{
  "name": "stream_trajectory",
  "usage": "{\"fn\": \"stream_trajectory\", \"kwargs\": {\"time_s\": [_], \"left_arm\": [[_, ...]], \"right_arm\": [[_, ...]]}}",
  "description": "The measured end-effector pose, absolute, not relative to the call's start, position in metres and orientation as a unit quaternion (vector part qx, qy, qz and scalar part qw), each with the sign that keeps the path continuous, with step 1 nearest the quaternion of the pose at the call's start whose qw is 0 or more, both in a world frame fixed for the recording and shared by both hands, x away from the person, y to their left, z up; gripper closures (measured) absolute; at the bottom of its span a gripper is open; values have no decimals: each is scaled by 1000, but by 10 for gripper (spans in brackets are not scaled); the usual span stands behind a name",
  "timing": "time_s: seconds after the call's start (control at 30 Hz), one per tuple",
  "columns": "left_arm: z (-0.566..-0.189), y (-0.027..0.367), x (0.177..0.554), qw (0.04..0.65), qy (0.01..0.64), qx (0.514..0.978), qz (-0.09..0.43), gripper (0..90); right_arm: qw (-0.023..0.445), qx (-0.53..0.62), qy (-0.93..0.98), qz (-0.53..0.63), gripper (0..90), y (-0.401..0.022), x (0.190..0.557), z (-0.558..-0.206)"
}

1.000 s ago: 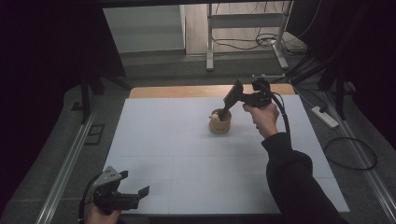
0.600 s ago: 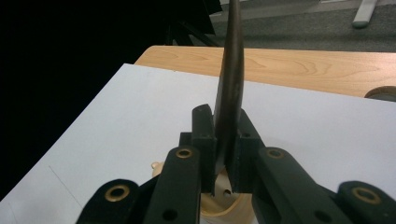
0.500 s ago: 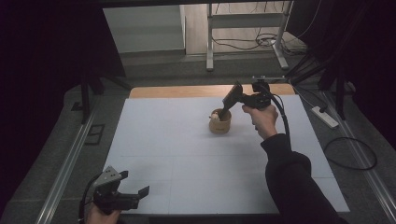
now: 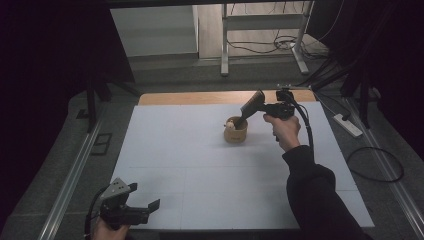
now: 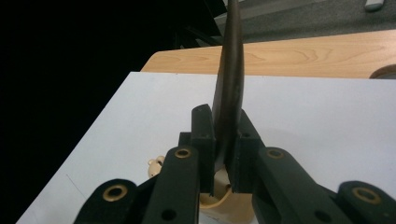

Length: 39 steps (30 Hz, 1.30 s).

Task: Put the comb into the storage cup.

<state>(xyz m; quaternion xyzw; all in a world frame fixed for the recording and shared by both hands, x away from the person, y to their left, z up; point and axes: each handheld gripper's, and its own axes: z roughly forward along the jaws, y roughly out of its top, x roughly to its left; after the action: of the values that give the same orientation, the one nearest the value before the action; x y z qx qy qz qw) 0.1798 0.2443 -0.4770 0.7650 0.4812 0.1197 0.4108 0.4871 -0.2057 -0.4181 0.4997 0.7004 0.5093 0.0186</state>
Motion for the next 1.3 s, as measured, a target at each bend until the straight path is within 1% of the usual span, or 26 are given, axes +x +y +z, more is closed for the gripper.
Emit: {"fn": "stream_trajectory", "kwargs": {"time_s": [0.2, 0.4, 0.6, 0.8, 1.0, 1.17, 1.3], "left_arm": [[-477, 244, 180, 411, 481, 765, 120, 0], [-477, 244, 180, 411, 482, 765, 119, 0], [-477, 245, 180, 410, 483, 764, 119, 0], [-477, 245, 180, 410, 484, 764, 119, 0], [-477, 245, 180, 410, 484, 764, 119, 0], [-477, 245, 180, 410, 484, 764, 119, 0], [-477, 245, 180, 411, 484, 764, 118, 0]], "right_arm": [[12, 509, 692, 512, 825, -212, 488, -423], [16, 519, 689, 506, 805, -219, 490, -427], [21, 524, 688, 501, 782, -223, 491, -431], [33, 527, 689, 496, 737, -222, 490, -431], [43, 529, 690, 491, 652, -222, 490, -430], [39, 527, 691, 493, 570, -220, 490, -431], [54, 521, 700, 485, 508, -217, 489, -430]]}}
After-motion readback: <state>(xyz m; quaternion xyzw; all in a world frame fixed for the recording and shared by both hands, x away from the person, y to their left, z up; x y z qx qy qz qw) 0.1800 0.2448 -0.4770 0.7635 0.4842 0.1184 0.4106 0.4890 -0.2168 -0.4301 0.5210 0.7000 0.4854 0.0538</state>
